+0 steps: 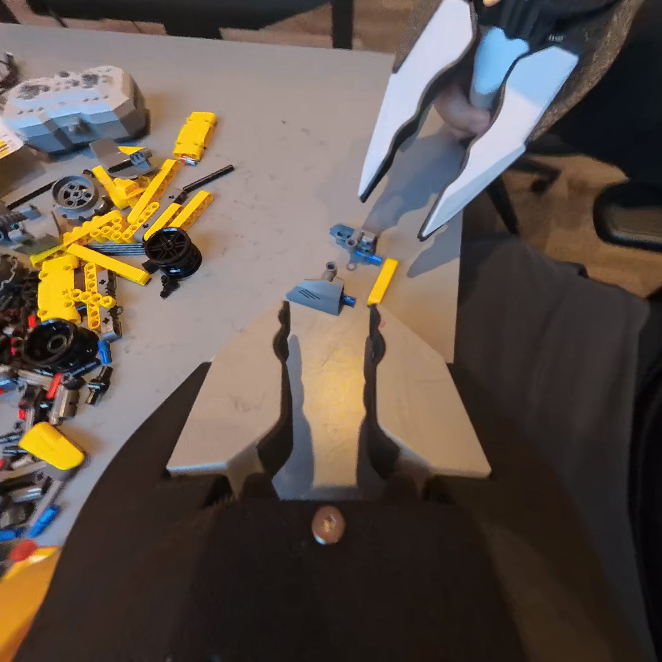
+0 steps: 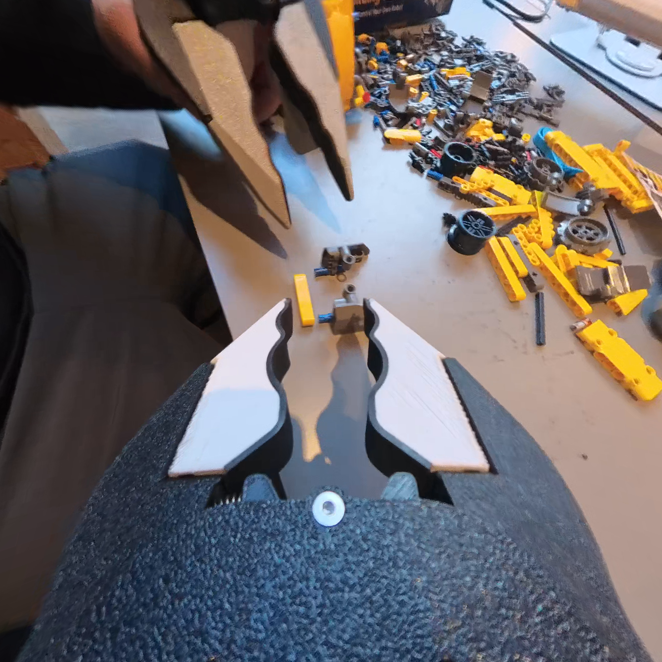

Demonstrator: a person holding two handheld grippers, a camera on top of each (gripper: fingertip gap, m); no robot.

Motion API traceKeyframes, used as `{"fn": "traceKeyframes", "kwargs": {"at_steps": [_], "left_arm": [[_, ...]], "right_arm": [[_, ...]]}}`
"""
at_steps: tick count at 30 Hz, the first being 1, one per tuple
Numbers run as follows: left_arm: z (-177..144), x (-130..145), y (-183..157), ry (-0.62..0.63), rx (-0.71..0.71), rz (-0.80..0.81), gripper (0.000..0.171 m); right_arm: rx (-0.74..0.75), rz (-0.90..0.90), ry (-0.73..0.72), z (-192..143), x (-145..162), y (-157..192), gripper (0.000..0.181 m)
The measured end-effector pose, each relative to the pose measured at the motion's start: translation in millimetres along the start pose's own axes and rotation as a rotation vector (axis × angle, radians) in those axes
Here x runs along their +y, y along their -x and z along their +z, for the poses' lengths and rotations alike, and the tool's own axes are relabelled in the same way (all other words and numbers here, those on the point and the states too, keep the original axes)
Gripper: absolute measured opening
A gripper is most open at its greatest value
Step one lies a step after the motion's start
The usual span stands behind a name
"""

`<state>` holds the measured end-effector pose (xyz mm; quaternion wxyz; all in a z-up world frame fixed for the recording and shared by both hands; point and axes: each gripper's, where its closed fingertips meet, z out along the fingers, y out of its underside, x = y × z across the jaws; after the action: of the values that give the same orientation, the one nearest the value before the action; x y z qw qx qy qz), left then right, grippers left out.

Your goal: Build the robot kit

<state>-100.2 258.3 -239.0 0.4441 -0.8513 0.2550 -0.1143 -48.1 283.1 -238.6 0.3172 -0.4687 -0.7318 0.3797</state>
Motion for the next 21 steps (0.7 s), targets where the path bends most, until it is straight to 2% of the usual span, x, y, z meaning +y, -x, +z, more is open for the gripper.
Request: {"fn": "traceKeyframes", "kwargs": {"at_steps": [6,8,14,17,21], "left_arm": [[-11.8,-13.7,8.9,0.206,0.059,0.321,0.039],[-4.8,-14.4,8.0,0.25,0.141,0.335,0.044],[17.4,-9.1,10.7,0.288,0.269,0.318,0.039],[24.3,-5.9,7.4,0.337,0.299,0.289,0.036],[24.5,1.4,10.0,0.436,0.252,0.41,0.032]], "right_arm": [[0.032,-0.14,0.155,14.4,-5.8,16.5,0.037],[0.043,-0.14,0.186,20.0,-4.5,16.9,0.029],[0.021,-0.14,0.24,27.6,5.3,23.3,0.029],[0.028,-0.132,0.252,29.0,8.3,19.9,0.026],[0.027,-0.162,0.259,25.9,8.7,19.8,0.025]]}}
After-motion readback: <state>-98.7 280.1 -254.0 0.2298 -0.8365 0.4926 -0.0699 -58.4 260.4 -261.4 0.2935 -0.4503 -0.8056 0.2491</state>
